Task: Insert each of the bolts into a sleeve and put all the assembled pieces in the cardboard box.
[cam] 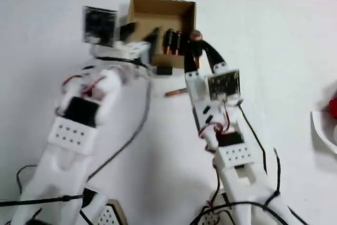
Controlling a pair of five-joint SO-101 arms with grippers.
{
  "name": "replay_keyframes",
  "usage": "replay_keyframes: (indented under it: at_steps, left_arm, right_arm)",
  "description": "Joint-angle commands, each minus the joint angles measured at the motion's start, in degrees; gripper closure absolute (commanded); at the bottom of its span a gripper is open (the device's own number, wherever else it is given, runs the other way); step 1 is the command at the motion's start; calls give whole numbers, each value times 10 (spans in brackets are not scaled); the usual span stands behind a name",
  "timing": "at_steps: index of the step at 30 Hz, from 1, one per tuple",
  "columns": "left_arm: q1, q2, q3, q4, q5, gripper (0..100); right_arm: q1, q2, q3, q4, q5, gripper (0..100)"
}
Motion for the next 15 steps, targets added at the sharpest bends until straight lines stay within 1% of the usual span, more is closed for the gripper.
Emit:
replay_keyframes:
  at_steps: [1,3,6,9,15]
  left_arm:
    - [-74,-49,36,46,0,797]
    - [-93,-61,81,52,-1,797]
    - [-100,-69,154,23,-2,797]
    - [-105,-68,223,-43,-2,797]
    - [-105,-67,334,-179,-2,797]
  right_arm:
    - [7,75,-109,5,-2,978]
    - [5,136,-162,6,-2,978]
    - [-5,218,-250,19,-2,978]
    - [-15,285,-344,87,-4,978]
    - [-18,399,-544,234,-96,978]
